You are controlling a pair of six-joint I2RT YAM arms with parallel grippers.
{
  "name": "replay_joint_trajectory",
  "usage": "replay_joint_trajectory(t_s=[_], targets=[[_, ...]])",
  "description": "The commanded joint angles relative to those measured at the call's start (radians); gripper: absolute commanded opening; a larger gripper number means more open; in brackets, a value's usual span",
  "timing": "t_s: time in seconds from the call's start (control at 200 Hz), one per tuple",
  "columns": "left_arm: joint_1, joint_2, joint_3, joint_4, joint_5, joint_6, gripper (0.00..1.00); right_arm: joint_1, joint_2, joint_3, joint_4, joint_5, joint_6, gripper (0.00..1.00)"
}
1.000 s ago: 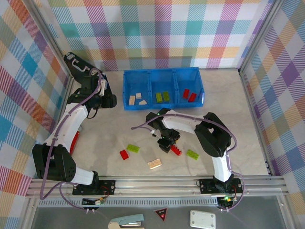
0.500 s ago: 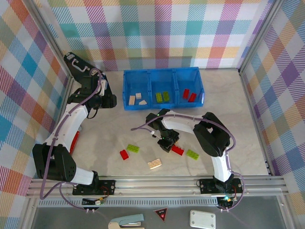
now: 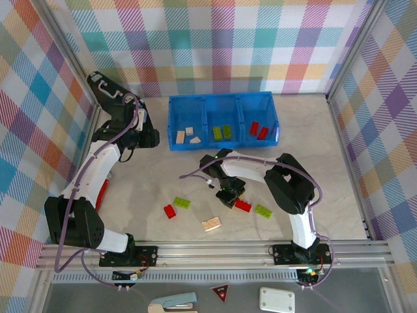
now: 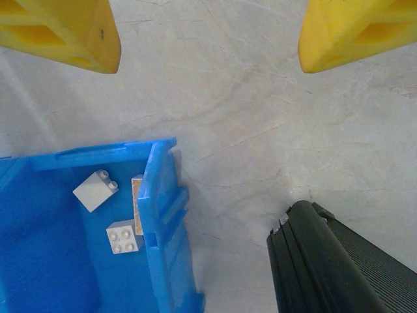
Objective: Sort the legos into containers by color
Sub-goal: Pick up the lego from the bottom-center of the table.
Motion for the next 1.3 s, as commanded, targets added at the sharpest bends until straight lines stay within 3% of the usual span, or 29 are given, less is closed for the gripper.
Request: replay_joint_trajectory(t_s=[0.0,0.48,0.82,1.055,1.3], targets=[[0.014,0.008,-0.008,-0.007,0.000,0.012,0.72,0.007,-0.003,-0.013,-0.036,-0.004,0.018,0.37],[0.014,0.007,-0.008,-0.010,-0.003,0.013,0.72,0.007,-0.021,-0.016,-0.038,0.003,0.022,0.27],[0.015,0.007,-0.008,-0.009,-0.004,0.013,0.72,0.000,-0.053,0.032,-0.062,0.042,0.050,0.26],[0.013,0.007,-0.009,-0.009,-0.005,0.014,0.72,-0.075,-0.124,0.079,-0.029,0.059,0.136,0.26],[0.013,0.010,-0.008,-0.009,-0.008,0.014,0.72,-0.220,-0.224,0.092,0.069,0.067,0.267,0.26]])
